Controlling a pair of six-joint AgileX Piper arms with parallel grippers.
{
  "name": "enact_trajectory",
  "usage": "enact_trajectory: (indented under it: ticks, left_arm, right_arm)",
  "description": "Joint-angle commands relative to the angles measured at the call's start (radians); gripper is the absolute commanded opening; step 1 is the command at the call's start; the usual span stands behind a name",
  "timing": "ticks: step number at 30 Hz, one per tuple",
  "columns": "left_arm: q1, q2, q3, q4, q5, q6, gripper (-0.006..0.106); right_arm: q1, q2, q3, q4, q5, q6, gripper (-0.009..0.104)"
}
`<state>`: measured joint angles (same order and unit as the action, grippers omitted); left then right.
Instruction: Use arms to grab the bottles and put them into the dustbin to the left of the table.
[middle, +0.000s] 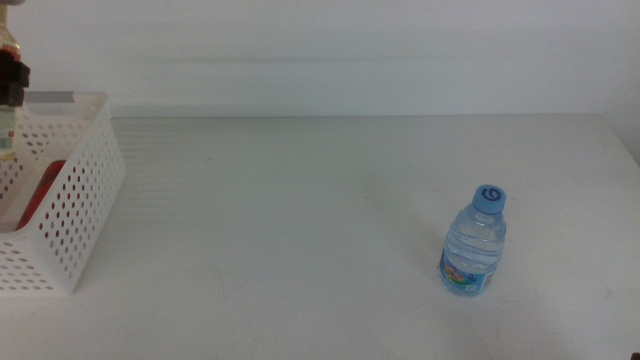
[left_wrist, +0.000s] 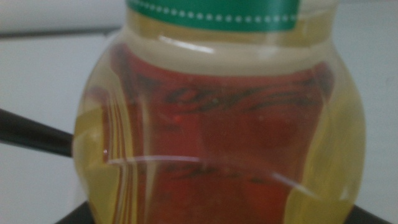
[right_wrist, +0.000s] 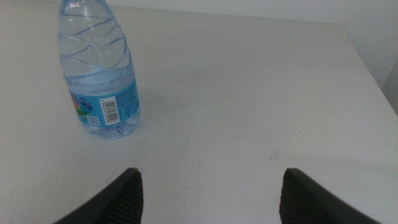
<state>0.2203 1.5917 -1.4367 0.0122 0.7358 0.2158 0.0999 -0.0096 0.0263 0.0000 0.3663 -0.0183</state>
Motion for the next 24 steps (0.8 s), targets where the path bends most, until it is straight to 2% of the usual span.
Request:
enact_trajectory:
  ticks: [1, 24]
  left_arm:
    - [0.014, -0.008, -0.08, -0.03, -0.042, 0.019, -0.005]
    - [0.052, 0.177, -0.108, -0.039, 0.184, 0.077, -0.005]
  right_arm:
    - [-0.003, -0.027, -0.006, 0.0, -0.056, -0.013, 0.057]
    - [-0.003, -0.027, -0.006, 0.0, -0.056, -0.013, 0.057]
